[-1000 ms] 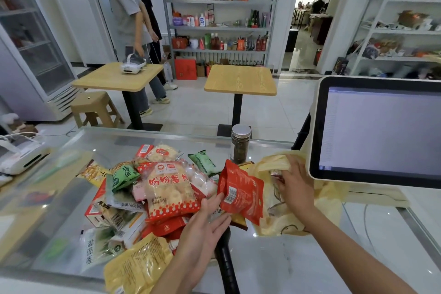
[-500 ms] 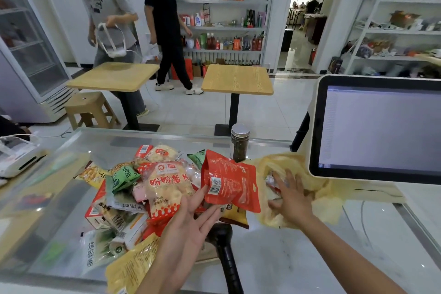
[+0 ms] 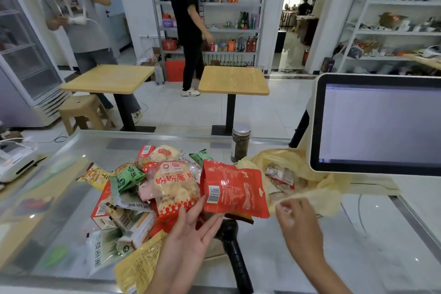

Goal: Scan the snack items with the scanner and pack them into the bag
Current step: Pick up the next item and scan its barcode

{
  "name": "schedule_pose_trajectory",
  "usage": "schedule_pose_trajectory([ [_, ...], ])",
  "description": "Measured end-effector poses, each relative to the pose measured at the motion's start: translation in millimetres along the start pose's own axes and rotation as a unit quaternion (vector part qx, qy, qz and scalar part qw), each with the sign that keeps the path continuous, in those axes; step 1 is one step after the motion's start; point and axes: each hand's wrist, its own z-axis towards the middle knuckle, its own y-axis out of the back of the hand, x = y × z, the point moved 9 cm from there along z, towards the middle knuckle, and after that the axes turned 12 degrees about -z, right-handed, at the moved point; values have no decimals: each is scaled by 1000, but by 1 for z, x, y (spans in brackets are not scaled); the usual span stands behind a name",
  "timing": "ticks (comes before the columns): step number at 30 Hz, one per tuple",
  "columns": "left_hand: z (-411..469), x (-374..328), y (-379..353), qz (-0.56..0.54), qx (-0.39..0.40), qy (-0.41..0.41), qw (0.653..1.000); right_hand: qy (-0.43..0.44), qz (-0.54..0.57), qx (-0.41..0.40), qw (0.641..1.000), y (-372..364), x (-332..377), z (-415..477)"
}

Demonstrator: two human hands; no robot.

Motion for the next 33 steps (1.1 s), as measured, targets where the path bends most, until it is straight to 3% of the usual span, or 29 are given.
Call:
schedule_pose_trajectory([
  [4, -6, 8, 17, -69, 0, 0, 998, -95, 71, 246, 962, -65, 12, -61],
  [10, -16, 26, 46, -160, -78, -11, 984, -131, 125, 374, 910, -118, 38, -80],
  [14, -20, 26, 52, -116, -102, -3, 988, -234, 267, 378, 855, -127, 38, -83],
  [18, -16, 19, 51, 28, -66, -8, 997, -219, 253, 285, 898, -105, 29, -68],
  [21, -13, 33, 56, 65, -79, 6, 995, -207, 241, 207, 925, -75, 20, -58],
  [25, -18, 78, 57, 126, -66, 150, 978, -230, 263, 175, 921, -46, -3, -60],
  [28, -38, 112, 53, 348, 9, 306, 886, -267, 277, 147, 911, -27, -32, -64],
  [29, -40, 117, 57, 425, 36, 314, 848, -278, 281, 141, 908, -22, -41, -66],
  [30, -33, 113, 61, 510, 54, 256, 820, -286, 285, 138, 905, -18, -49, -67],
  [31, -17, 104, 64, 600, 76, 133, 785, -290, 288, 139, 902, -15, -55, -68],
  [32, -8, 86, 55, 684, 98, -46, 722, -291, 294, 142, 899, -12, -60, -69],
  [33, -10, 78, 46, 739, 129, -198, 630, -290, 304, 147, 895, -9, -63, -69],
])
